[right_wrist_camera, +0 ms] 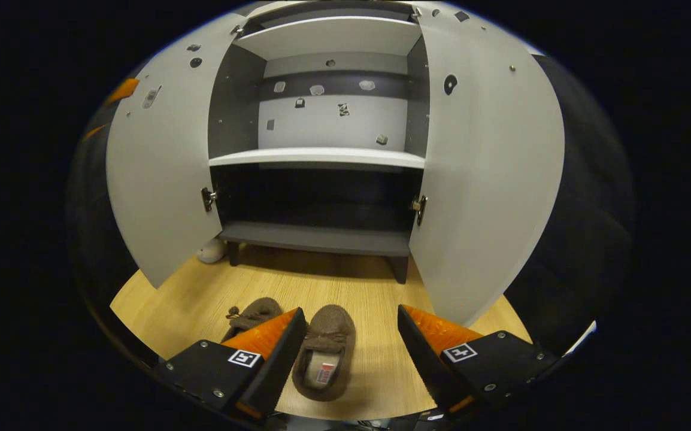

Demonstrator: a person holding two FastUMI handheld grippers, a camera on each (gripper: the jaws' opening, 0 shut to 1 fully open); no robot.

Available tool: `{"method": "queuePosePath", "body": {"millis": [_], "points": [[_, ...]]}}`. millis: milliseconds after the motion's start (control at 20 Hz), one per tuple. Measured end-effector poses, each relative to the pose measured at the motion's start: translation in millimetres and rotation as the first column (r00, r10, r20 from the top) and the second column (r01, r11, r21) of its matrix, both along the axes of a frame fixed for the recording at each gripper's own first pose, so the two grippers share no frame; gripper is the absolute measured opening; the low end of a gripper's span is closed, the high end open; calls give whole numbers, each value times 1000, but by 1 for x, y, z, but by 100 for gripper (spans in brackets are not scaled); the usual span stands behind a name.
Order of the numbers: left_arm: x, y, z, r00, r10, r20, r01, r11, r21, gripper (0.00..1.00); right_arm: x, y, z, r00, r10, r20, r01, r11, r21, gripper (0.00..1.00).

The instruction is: Grab one shoe with the right hand and put it into the shoe cabinet, grab the other shoe with the left hand and put it into the shoe cabinet; then close the right door with the right hand and the left door with the left hand.

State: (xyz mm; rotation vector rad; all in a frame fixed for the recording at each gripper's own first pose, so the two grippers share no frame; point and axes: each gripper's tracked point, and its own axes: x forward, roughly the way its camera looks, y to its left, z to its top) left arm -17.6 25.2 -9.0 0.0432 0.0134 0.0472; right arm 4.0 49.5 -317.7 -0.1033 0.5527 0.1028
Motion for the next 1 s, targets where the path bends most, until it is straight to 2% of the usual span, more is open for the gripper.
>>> {"method": "queuePosePath", "body": {"millis": [200,400,450,500,650,750,850,900,1000], "points": [[-4,8,-6,1000,25,-15,-25,1000,1,96,1,5,-57,995,9,-103,-8,1000,7,94],[-7,17,-14,998,53,-37,-53,999,14,96,3,-2,-96,984,-32,-177,32,999,-3,90],[-8,20,-15,997,59,-41,-58,998,17,99,5,-6,-104,981,-43,-189,42,999,-10,86],[-9,21,-17,997,66,-46,-65,998,20,96,6,-9,-111,978,-52,-200,50,999,-17,84],[-10,27,-22,995,82,-58,-80,996,27,96,7,-9,-129,966,-57,-252,62,998,10,71],[-11,29,-26,994,89,-70,-86,996,32,94,5,-7,-138,958,-57,-283,68,997,31,67],[-10,30,-30,993,92,-79,-90,995,37,99,5,-3,-145,955,-50,-293,64,997,41,59],[-10,30,-32,992,92,-85,-89,995,37,94,6,-2,-147,954,-48,-296,63,997,41,56],[-9,29,-36,991,88,-96,-85,996,34,94,5,-1,-151,949,-50,-311,68,997,44,48]]}}
